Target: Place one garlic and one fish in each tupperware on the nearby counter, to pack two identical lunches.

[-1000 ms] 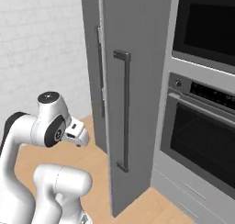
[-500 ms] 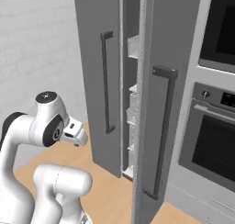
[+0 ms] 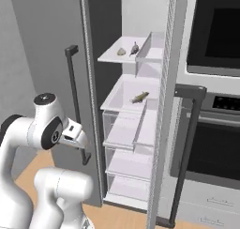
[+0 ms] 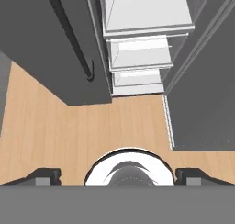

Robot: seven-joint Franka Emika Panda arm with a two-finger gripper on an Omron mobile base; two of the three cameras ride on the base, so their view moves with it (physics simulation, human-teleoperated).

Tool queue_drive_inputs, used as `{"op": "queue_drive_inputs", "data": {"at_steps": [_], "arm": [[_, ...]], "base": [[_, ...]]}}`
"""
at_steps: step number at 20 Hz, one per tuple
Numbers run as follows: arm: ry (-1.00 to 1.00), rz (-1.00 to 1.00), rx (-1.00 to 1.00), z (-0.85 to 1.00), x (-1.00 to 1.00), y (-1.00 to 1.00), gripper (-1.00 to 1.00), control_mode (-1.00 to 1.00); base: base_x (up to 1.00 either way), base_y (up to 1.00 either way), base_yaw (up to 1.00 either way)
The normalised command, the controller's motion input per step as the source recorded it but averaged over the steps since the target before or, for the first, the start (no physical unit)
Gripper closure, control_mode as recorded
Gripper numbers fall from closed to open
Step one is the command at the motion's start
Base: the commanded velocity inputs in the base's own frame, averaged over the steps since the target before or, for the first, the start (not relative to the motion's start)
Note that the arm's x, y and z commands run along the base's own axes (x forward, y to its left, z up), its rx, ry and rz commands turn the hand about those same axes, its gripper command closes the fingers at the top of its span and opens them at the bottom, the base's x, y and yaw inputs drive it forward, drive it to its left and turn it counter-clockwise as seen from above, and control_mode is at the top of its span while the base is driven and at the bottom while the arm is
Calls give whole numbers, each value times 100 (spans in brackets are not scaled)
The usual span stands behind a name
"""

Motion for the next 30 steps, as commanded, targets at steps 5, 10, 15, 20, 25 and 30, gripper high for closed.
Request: {"op": "queue_drive_inputs", "data": {"at_steps": [5, 10, 15, 20, 25, 30], "arm": [[0, 0, 0, 0, 0, 0, -100, 100], [0, 0, 0, 0, 0, 0, -100, 100], [0, 0, 0, 0, 0, 0, -100, 100], [0, 0, 0, 0, 0, 0, -100, 100], [0, 0, 0, 0, 0, 0, -100, 100], [0, 0, 0, 0, 0, 0, -100, 100]], "base": [[0, -17, -17], [52, -7, -8], [54, 0, -22], [25, -4, -27], [32, -1, -31], [55, -2, -15]]}}
